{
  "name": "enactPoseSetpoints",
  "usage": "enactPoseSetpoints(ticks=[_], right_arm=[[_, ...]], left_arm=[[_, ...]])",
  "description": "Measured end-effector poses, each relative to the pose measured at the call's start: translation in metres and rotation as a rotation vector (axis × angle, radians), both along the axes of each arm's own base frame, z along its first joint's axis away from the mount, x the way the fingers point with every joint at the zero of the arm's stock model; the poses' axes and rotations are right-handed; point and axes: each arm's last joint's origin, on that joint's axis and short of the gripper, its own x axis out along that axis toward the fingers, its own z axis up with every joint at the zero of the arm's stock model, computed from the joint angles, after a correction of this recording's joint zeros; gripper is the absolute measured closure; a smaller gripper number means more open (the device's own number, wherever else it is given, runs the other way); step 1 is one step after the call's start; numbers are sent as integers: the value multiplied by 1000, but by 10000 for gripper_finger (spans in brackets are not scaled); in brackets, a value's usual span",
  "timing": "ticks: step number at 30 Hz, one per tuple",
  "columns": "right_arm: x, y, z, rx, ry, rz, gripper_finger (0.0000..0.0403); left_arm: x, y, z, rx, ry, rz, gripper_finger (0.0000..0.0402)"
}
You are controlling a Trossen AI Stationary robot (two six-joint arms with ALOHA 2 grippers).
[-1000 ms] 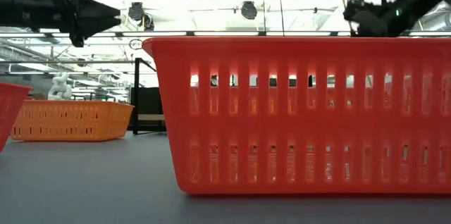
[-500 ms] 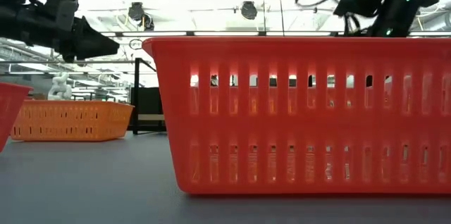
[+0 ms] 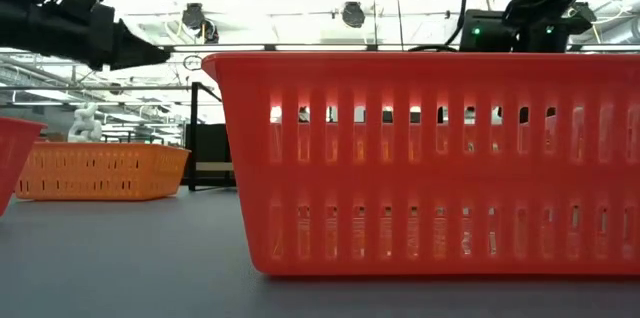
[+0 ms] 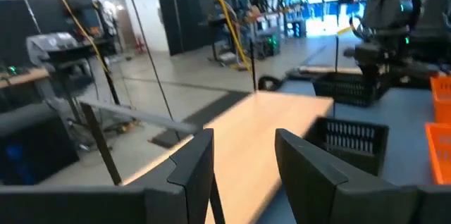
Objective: Stack baskets on shelf by color
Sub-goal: Put the right black bin on the shelf
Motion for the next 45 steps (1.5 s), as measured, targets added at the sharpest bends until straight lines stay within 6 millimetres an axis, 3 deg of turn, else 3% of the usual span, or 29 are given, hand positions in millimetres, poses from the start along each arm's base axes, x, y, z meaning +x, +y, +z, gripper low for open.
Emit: enactPoseSetpoints(ticks=[3,8,12,18,21,24,27,30,33,35,41,45], right_arm=[[-4,-7,2,-81,10,-168,383],[-4,-27,31,-268,19,-312,399],[9,-39,83,-413,-77,-271,401],[34,-53,181,-724,-324,-109,402],[56,-59,207,-780,-523,54,402],[85,-70,198,-741,-567,195,402],[113,-79,164,-587,-482,331,402],[133,-73,130,-463,-373,414,402],[143,-63,109,-390,-285,479,402],[146,-60,103,-377,-256,521,402],[154,-78,103,-377,-256,512,402],[154,-69,93,-281,-205,510,403]], left_arm=[[0,1,2,45,8,24,250],[-2,5,6,72,-3,113,250],[-2,5,-2,10,29,103,250],[-2,5,-4,-21,30,102,250],[-2,5,-8,-9,77,104,250],[-2,7,-8,20,105,121,250],[-2,9,-5,19,66,145,250],[-1,10,-2,-19,-3,128,250],[1,12,0,25,-15,138,250],[0,14,5,84,-18,205,250],[-5,18,27,231,27,338,250],[-6,19,29,286,68,345,250]])
